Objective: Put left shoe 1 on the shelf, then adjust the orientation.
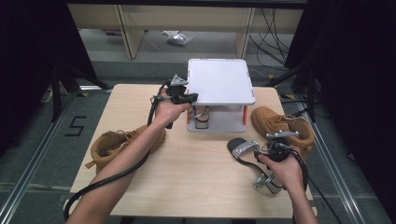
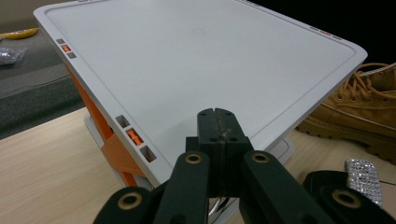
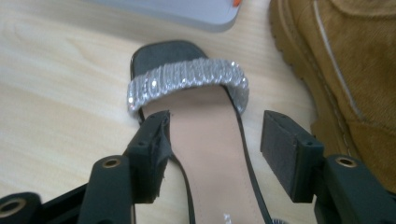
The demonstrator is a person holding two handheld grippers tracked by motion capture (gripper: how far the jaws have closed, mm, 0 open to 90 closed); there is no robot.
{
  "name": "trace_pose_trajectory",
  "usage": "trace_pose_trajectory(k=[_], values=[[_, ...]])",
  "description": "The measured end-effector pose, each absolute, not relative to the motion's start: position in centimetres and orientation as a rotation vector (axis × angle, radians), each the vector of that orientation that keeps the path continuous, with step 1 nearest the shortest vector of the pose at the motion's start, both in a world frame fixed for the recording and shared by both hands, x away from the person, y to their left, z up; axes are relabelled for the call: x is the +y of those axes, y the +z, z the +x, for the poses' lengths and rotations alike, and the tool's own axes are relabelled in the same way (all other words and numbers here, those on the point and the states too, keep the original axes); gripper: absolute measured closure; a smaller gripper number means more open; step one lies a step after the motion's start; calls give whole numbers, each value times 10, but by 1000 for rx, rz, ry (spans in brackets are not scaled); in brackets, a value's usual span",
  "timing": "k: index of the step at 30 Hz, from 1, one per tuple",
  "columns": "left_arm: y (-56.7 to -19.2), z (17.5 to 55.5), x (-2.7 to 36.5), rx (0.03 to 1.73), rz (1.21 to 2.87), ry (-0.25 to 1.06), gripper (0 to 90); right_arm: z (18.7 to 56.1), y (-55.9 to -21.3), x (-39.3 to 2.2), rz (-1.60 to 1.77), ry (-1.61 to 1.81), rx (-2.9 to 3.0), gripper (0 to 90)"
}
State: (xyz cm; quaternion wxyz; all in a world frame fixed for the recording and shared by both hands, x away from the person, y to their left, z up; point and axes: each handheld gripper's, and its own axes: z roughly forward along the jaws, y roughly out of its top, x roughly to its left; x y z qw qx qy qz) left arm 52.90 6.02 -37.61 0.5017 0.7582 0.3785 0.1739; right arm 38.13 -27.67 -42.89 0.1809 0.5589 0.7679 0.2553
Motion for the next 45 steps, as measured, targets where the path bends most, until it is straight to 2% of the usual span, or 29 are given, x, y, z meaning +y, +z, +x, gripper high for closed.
trace_pose_trajectory(k=[18,45], values=[[-375,529,60,929,1836,409,900,393,-424,-290,1455,564,2423,335],[-375,530,60,924,1841,414,899,406,-456,-285,1438,291,2644,350]])
